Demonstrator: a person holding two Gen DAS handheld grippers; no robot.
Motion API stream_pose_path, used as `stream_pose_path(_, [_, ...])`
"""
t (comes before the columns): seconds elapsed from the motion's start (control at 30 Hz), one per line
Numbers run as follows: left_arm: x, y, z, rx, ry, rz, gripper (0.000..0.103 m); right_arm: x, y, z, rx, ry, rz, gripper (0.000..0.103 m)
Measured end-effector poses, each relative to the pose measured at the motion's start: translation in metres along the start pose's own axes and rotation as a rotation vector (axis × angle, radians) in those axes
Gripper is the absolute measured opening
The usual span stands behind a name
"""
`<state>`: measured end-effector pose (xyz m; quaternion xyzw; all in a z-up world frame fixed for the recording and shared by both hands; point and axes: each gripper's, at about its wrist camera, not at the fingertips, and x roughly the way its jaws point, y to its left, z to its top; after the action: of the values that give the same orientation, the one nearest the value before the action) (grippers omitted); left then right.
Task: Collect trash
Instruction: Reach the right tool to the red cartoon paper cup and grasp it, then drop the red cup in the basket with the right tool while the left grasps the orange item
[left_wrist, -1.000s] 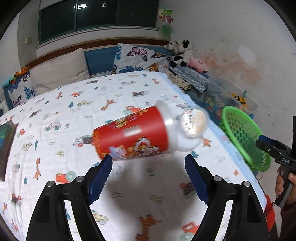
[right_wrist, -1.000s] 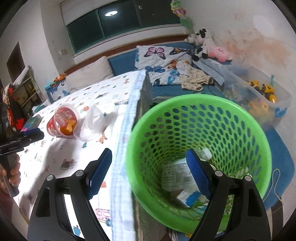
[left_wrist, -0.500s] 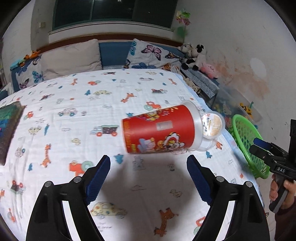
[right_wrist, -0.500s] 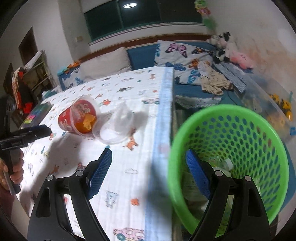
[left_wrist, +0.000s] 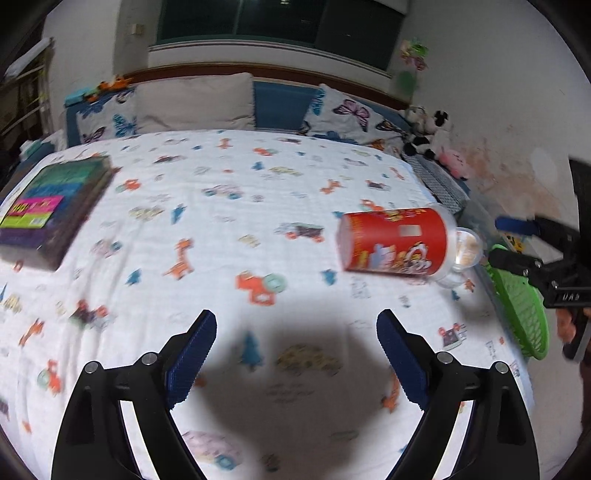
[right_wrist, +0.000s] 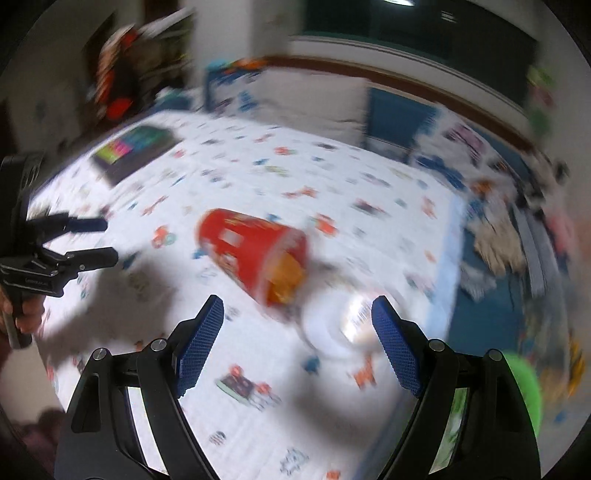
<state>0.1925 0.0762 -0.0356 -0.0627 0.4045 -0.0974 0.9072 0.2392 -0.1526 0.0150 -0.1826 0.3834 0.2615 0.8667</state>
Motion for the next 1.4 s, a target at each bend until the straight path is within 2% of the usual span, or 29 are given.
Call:
stream_pose_path(0.13, [-0.008,0.015,-0.01,-0.022,-0.003,0.018,0.086,0.023,0.024,0.026,-0.182,0.067,0.013,0.082])
stream_pose_path(0.3, [-0.012,0.031,-0.021,-0.065,0.007,0.015,0.086,0.069,0.059,0.046,-0.445,0.22,-0.005,0.082])
stream_pose_path(0.5, [-0.011,0.04,-0.031,-0.084,0.016,0.019,0.086,0.113,0.082,0.048,-0.668,0.344,-0.075,0.082])
stream_pose_path(0.7, [-0.008,0.05,-0.034,-0.108,0.018,0.008,0.086,0.141,0.086,0.04,-0.8,0.428,-0.126,0.082])
stream_pose_path(0.8, [-0.005,0.052,-0.034,-0.116,0.021,0.002,0.086,0.148,0.086,0.041,-0.802,0.442,-0.12,0.08])
stream_pose_path(0.87, [-0.004,0.052,-0.034,-0.119,0.024,-0.003,0.086,0.152,0.086,0.041,-0.804,0.454,-0.12,0.075])
stream_pose_path(0.9, [-0.003,0.052,-0.034,-0.12,0.025,-0.004,0.086,0.152,0.086,0.041,-0.802,0.458,-0.12,0.068])
stream_pose_path(1.03, [-0.004,0.052,-0.033,-0.121,0.021,-0.004,0.086,0.146,0.086,0.042,-0.777,0.433,-0.121,0.068])
stream_pose_path(1.17, [-0.005,0.051,-0.033,-0.126,0.018,-0.01,0.086,0.123,0.077,0.052,-0.648,0.356,-0.083,0.068])
stream_pose_path(1.4, [-0.012,0.029,-0.029,-0.096,0.007,-0.034,0.086,0.066,0.044,0.053,-0.279,0.159,0.028,0.067])
